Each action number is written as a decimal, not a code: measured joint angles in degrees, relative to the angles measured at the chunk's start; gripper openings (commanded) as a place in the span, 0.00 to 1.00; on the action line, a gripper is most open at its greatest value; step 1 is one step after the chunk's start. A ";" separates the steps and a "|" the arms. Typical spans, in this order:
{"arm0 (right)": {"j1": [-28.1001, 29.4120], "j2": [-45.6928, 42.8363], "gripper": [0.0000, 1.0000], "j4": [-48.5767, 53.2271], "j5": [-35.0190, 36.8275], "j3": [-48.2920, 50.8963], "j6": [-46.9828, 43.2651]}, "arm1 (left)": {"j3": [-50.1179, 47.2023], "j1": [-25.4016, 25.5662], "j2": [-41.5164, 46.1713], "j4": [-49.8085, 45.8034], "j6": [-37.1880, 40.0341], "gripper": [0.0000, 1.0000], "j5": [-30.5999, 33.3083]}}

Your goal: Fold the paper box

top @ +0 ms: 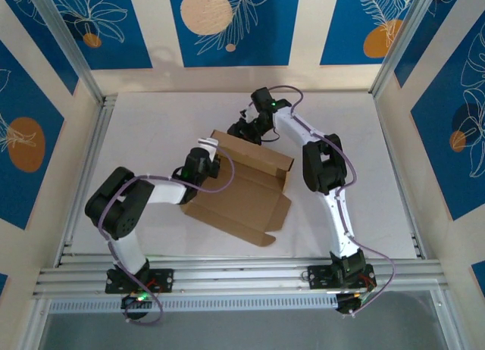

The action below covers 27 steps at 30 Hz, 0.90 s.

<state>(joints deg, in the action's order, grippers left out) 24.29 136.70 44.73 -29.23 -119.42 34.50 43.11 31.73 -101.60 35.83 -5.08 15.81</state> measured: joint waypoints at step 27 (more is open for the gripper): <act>-0.81 -9.53 0.57 -8.46 1.31 15.50 3.50 | 0.94 -0.59 0.00 -0.37 -2.29 0.61 0.20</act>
<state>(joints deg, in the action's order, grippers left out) 23.49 127.17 36.27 -27.92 -103.92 38.00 44.05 31.14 -101.60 35.46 -7.38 16.01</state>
